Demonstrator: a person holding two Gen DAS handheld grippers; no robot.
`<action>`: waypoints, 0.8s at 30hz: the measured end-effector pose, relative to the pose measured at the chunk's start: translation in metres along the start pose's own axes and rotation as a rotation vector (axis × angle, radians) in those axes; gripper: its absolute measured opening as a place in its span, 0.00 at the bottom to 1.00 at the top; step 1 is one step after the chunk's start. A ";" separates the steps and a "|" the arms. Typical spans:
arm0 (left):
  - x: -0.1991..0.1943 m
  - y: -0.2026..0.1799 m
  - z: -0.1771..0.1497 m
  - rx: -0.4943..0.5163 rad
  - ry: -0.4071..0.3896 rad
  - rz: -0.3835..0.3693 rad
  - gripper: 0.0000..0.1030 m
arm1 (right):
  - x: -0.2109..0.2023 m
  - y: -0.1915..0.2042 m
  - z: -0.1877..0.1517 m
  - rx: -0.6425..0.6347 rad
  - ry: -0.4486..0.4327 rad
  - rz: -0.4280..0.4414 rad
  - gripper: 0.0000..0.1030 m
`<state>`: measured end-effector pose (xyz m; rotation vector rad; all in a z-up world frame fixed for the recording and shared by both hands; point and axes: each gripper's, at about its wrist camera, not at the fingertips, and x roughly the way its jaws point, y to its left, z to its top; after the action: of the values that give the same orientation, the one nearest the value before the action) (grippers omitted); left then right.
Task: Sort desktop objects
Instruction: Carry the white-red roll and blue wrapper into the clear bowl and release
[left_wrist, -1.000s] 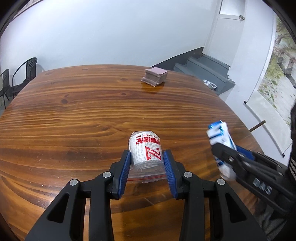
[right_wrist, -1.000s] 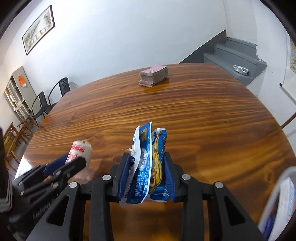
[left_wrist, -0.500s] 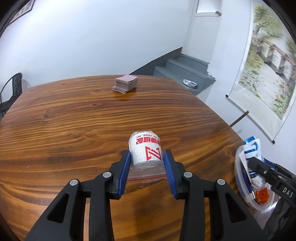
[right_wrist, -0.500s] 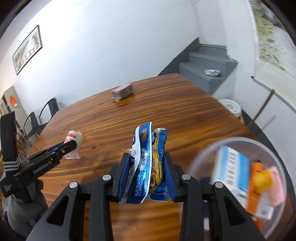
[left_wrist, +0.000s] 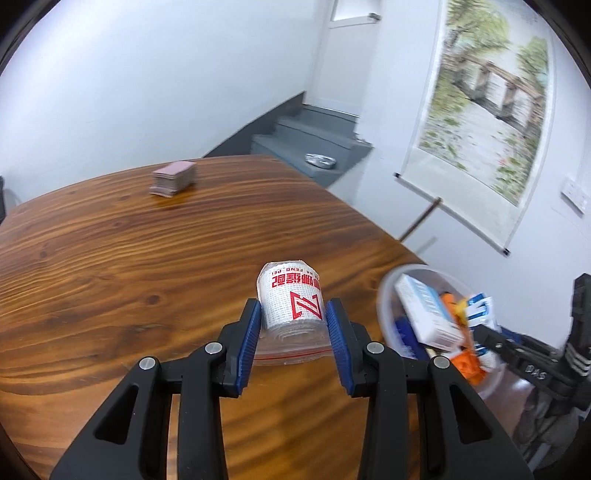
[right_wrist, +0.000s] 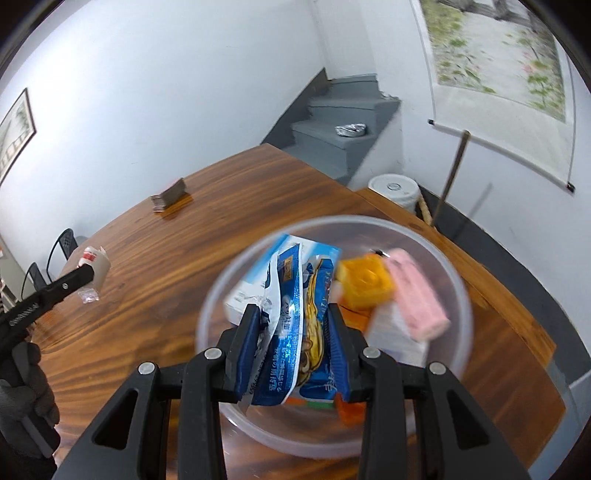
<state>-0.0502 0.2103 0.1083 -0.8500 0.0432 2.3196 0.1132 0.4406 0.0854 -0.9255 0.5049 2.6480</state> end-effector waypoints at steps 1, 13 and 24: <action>0.000 -0.009 0.000 0.007 0.004 -0.018 0.39 | -0.001 -0.005 -0.002 0.008 0.001 -0.003 0.38; 0.011 -0.078 -0.001 0.094 0.033 -0.094 0.39 | 0.005 -0.049 0.000 0.043 0.026 0.000 0.39; 0.030 -0.098 0.002 0.109 0.065 -0.125 0.39 | 0.031 -0.049 0.018 -0.004 0.065 0.018 0.38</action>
<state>-0.0097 0.3047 0.1107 -0.8488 0.1399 2.1522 0.0991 0.4969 0.0678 -1.0160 0.5260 2.6429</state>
